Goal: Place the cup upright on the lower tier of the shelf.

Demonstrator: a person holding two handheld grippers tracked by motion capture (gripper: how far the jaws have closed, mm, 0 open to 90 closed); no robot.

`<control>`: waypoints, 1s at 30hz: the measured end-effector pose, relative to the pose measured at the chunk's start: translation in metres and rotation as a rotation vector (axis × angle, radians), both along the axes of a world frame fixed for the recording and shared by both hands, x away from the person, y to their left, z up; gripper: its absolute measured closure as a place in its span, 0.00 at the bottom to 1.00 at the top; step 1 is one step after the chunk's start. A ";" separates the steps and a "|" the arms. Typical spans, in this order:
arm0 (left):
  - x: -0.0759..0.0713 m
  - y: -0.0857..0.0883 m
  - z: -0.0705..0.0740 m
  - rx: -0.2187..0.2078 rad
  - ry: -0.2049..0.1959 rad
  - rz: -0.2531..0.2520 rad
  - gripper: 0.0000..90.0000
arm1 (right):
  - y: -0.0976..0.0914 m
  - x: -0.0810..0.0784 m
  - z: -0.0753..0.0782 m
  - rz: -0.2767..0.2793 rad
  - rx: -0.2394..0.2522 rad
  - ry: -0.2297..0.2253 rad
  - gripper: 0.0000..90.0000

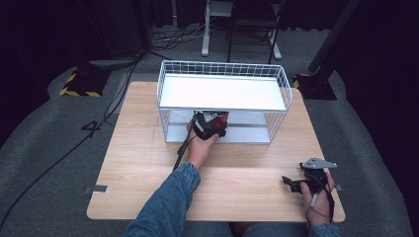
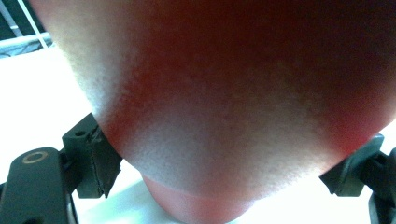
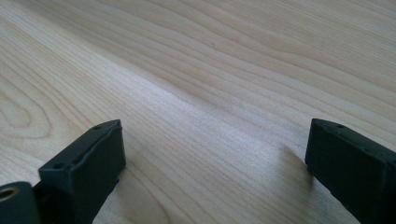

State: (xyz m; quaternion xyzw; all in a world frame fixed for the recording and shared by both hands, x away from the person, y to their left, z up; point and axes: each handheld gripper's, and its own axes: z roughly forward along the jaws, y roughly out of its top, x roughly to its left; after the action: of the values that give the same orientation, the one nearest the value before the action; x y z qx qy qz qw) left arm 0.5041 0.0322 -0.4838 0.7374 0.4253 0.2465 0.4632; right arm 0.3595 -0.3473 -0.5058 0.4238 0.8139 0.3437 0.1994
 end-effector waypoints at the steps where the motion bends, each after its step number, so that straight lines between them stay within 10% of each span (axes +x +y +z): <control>1: 0.001 0.000 -0.001 -0.001 0.002 -0.008 0.17 | 0.000 0.000 0.000 0.000 0.000 0.001 0.06; 30: -0.003 0.006 -0.010 -0.044 0.049 -0.008 0.17 | 0.000 0.000 0.000 0.001 0.001 0.002 0.06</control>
State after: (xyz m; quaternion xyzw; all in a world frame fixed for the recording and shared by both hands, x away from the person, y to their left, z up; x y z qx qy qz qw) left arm 0.5014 0.0381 -0.4936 0.7347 0.4389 0.2169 0.4696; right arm 0.3597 -0.3475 -0.5058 0.4239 0.8141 0.3439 0.1981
